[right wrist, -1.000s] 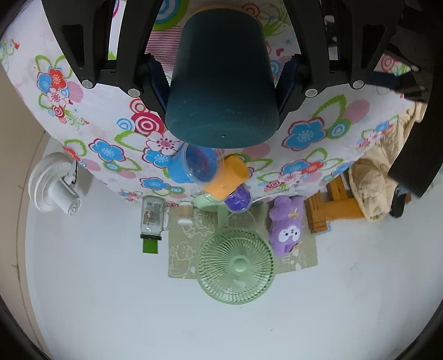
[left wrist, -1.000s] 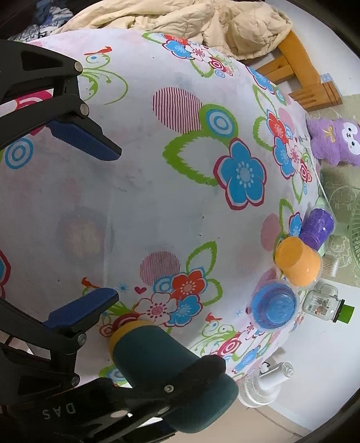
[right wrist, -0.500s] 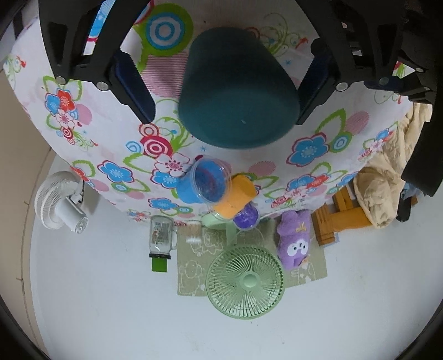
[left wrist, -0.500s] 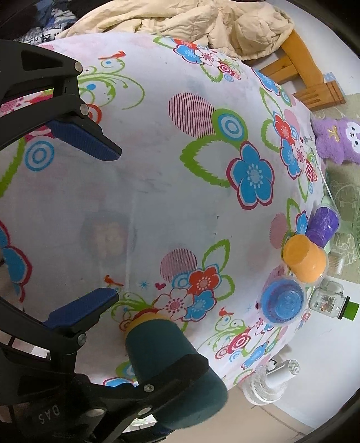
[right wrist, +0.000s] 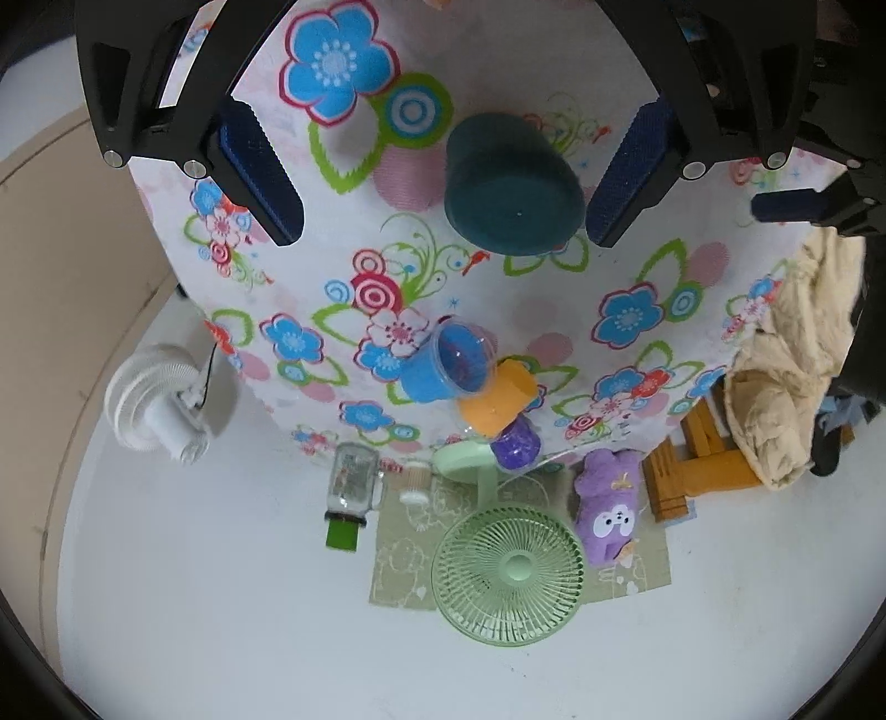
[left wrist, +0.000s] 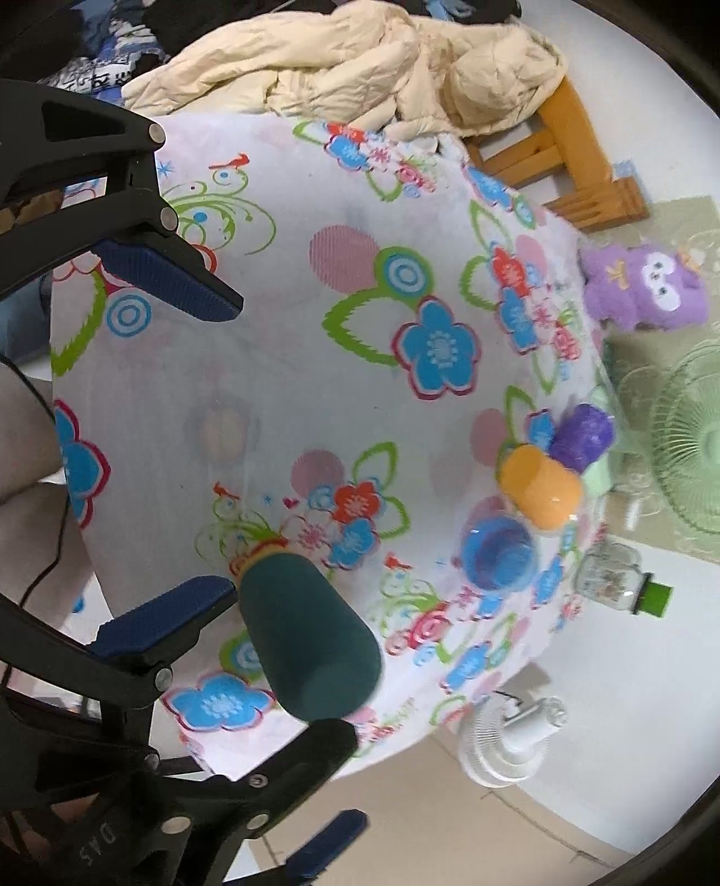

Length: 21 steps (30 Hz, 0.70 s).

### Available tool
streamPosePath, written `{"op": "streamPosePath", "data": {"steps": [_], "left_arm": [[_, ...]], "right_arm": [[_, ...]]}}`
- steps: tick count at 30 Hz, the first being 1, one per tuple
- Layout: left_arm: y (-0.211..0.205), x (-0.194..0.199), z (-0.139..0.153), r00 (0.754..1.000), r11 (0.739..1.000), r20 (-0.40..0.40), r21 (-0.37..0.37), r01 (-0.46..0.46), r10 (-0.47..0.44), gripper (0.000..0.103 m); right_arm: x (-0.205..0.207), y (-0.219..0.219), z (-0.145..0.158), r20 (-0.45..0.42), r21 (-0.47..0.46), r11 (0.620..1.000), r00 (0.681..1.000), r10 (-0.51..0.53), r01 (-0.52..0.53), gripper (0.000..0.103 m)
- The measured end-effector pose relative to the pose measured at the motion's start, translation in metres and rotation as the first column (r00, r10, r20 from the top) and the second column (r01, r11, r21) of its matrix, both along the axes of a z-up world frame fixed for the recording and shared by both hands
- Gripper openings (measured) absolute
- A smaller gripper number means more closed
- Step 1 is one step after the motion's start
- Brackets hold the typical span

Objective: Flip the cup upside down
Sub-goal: 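Lower the teal cup rim-down onto the tablecloth and open the right tool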

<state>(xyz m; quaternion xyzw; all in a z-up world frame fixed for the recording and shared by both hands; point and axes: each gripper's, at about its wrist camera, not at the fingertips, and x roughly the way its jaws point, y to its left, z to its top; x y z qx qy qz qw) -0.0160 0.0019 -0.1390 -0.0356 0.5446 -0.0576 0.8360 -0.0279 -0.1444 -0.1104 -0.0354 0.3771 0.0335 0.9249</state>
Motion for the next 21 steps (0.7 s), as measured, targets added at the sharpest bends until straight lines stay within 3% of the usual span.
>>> {"op": "streamPosePath", "data": {"steps": [5,13,21], "left_arm": [[-0.011,-0.008,0.011,0.998,0.999,0.031,-0.027,-0.046,0.047,0.095],[-0.03,-0.026,0.023,0.982,0.988,0.108,-0.007,-0.156,0.156,0.098],[-0.043,-0.024,0.042,0.964,0.988,0.225,0.023,-0.152,0.143,0.099]], "right_arm": [[-0.004,-0.017,0.016,-0.011,-0.001,1.0,1.0,0.019,-0.019,0.103],[-0.012,-0.049,0.028,-0.022,-0.021,0.998,0.998,0.066,-0.067,0.103],[-0.008,-0.075,0.026,-0.026,0.028,0.998,0.998,0.051,-0.05,0.103]]}}
